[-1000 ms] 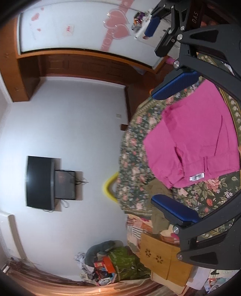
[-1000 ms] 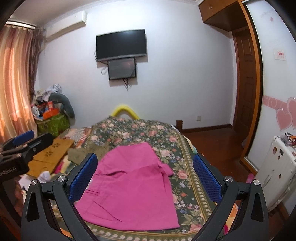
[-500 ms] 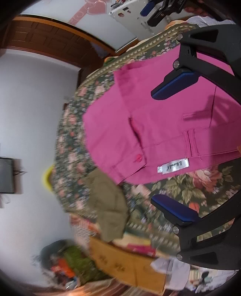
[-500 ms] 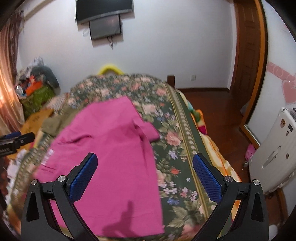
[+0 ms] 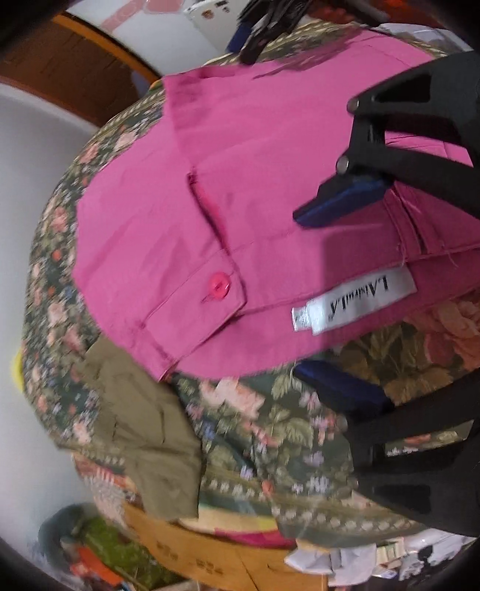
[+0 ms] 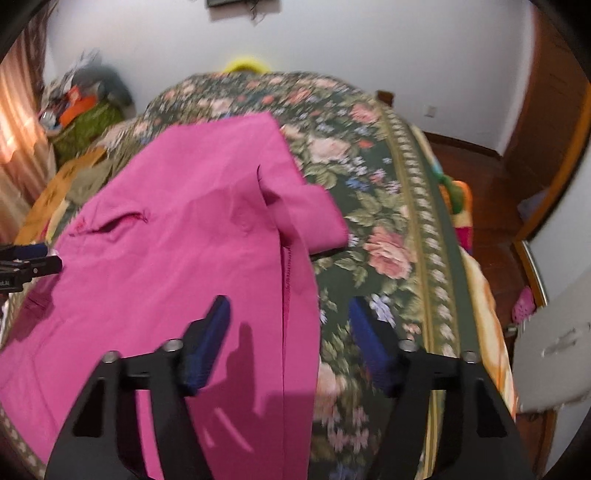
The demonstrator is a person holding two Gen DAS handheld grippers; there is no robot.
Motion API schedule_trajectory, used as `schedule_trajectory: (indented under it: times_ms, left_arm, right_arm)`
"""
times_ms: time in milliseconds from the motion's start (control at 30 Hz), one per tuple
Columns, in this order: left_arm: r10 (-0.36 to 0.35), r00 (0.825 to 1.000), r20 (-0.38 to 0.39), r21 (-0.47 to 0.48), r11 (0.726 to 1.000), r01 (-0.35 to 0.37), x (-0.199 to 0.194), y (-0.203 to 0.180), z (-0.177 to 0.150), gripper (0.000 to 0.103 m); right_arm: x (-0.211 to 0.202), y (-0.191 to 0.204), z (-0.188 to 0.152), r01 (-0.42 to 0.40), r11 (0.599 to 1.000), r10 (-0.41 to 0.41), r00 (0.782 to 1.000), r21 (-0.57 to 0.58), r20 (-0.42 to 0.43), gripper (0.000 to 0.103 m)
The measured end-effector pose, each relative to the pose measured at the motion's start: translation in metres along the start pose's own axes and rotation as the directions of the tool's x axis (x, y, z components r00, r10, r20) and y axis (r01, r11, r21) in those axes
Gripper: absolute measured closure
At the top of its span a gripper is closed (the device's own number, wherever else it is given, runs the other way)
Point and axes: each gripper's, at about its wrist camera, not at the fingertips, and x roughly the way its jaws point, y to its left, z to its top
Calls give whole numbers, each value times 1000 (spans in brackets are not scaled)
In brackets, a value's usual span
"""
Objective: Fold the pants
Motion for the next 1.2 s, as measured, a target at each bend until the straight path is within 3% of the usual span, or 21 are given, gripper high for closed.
schedule_trajectory:
  times_ms: [100, 233, 300, 400, 567, 900, 1000, 1067, 1133, 1200]
  left_arm:
    - [-18, 1000, 13, 9, 1000, 18, 2, -1, 2, 35]
    - [-10, 1000, 24, 48, 999, 9, 1, -6, 3, 46]
    - [1, 1000, 27, 97, 995, -4, 1, -10, 6, 51]
    - [44, 998, 41, 178, 983, -51, 2, -17, 11, 60]
    - [70, 997, 32, 200, 977, -76, 12, -17, 22, 63]
    - [52, 999, 14, 140, 989, -53, 6, -3, 22, 63]
    - [51, 998, 43, 127, 990, -56, -11, 5, 22, 61]
    - [67, 996, 66, 110, 991, -74, -19, 10, 25, 44]
    - [80, 992, 95, 93, 992, -89, -24, 15, 30, 34]
    - [90, 990, 113, 82, 992, -99, -23, 18, 38, 32]
  right_arm:
    - [16, -2, 8, -5, 1000, 4, 1000, -16, -26, 50]
    - [40, -5, 15, -44, 999, 42, 995, -11, -90, 73]
    - [43, -7, 15, -60, 998, 60, 994, -2, -92, 77]
    - [42, -4, 12, -68, 997, 66, 994, -23, -87, 93]
    - [30, -1, -2, -46, 999, 44, 994, -27, -99, 99]
    - [6, -3, -14, -59, 998, 60, 987, 11, -147, 97]
    - [-7, -4, -9, -59, 998, 60, 990, 15, -129, 80]
    - [-19, -8, 0, -67, 997, 69, 995, 29, -74, 50]
    - [-26, -12, 11, -68, 997, 69, 998, 38, -8, 48]
    - [-25, -15, 22, -69, 997, 68, 998, 40, 14, 48]
